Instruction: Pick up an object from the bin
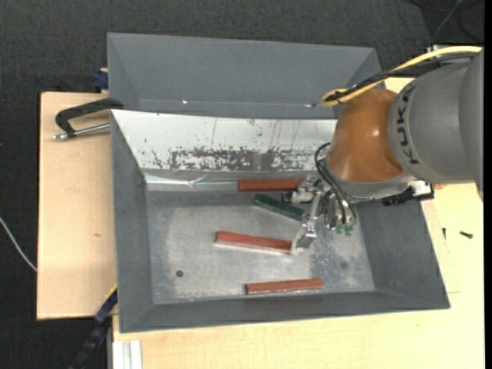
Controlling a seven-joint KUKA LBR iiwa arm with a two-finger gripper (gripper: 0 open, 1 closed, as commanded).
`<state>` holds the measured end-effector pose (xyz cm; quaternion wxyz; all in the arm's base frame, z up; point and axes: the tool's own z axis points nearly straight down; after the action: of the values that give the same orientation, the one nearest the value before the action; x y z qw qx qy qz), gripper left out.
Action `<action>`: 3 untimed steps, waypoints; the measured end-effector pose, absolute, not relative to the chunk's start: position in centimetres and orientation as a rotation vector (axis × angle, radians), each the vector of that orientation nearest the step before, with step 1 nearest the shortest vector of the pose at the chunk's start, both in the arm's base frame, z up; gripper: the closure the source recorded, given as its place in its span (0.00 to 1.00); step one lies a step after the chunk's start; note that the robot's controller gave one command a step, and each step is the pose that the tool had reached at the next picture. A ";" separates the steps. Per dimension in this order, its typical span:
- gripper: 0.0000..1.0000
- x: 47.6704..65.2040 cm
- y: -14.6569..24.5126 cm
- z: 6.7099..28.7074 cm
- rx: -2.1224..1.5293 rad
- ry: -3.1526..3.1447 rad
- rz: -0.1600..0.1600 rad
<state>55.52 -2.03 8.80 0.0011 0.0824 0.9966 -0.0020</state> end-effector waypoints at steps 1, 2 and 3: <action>1.00 52.7 0.1 7.7 0.248 3.142 0.004; 0.00 53.2 0.1 7.5 0.251 3.113 0.003; 0.00 53.2 0.1 7.5 0.250 3.114 0.002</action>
Offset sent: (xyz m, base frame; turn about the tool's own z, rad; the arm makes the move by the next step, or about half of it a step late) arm 0.0000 0.0000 0.0000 0.0000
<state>53.15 0.07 7.50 0.0088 0.0801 0.9968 0.0008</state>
